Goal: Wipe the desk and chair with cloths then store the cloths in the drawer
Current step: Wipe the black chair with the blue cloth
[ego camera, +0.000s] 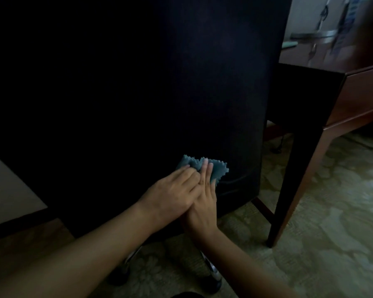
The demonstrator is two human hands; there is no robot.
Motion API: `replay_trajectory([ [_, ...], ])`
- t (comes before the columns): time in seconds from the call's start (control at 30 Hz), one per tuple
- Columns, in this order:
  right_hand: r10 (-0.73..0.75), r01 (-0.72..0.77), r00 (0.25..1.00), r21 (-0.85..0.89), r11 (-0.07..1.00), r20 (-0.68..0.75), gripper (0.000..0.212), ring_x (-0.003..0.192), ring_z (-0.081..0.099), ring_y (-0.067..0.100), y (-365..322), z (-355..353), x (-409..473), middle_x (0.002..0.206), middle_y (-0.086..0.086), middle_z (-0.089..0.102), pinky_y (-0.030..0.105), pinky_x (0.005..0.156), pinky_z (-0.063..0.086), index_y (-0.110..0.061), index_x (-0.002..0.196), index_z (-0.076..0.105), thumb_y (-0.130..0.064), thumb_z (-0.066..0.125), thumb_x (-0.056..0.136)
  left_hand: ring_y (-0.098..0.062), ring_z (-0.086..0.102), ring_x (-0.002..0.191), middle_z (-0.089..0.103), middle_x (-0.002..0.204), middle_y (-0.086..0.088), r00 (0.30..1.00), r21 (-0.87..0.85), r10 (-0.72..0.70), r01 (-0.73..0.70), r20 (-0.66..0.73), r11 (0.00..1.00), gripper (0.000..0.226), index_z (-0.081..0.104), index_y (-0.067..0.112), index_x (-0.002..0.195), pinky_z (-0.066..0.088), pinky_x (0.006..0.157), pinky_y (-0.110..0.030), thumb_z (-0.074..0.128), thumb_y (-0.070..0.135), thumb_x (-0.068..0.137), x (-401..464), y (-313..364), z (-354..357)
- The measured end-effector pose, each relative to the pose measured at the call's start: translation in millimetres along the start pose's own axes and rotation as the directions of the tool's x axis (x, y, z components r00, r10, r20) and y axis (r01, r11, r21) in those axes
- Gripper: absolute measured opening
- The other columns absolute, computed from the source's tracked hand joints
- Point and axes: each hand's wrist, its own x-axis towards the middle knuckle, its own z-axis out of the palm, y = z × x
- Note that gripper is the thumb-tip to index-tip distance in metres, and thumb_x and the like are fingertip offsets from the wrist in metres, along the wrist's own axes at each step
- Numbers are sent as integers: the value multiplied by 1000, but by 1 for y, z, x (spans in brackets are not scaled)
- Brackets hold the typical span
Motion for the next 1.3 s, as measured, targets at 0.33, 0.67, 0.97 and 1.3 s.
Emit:
replay_trajectory([
  [0.33, -358, 380, 883, 16, 925, -304, 49, 139, 30, 53, -44, -75, 146, 146, 39, 35, 58, 113, 29, 6, 142, 41, -16, 47, 98, -36, 56, 109, 65, 108, -21, 821, -80, -243, 236, -517, 968, 22, 67, 3, 101, 40, 99, -31, 48, 2, 90, 27, -81, -69],
  [0.67, 53, -54, 998, 25, 998, 36, 64, 152, -4, 27, 21, 25, -75, 165, 4, -14, 52, 117, 21, -23, 156, -10, -43, 25, 107, -29, 57, 116, 63, 116, -16, 1000, -64, -13, 13, -4, 998, 36, 64, 7, 116, 34, 112, -38, 66, 12, 80, -24, 60, 62],
  [0.97, 109, -113, 994, -156, 981, -31, 73, 152, -1, 31, 55, -13, -9, 163, 20, 0, 46, 124, 7, -10, 155, 8, -34, 51, 102, -31, 52, 128, 61, 128, -18, 988, -90, 47, -60, -144, 994, 41, 65, 7, 117, 27, 117, -38, 46, 8, 81, 35, 35, 14],
  [1.3, 236, -207, 939, -139, 968, 249, 67, 151, 7, 38, 76, 13, -100, 160, 22, 19, 60, 118, 13, -5, 154, 26, -47, 34, 103, -32, 58, 119, 64, 116, -18, 994, -290, 105, -108, -23, 951, 42, 69, 9, 107, 39, 110, -42, 77, 17, 67, 51, 57, 12],
])
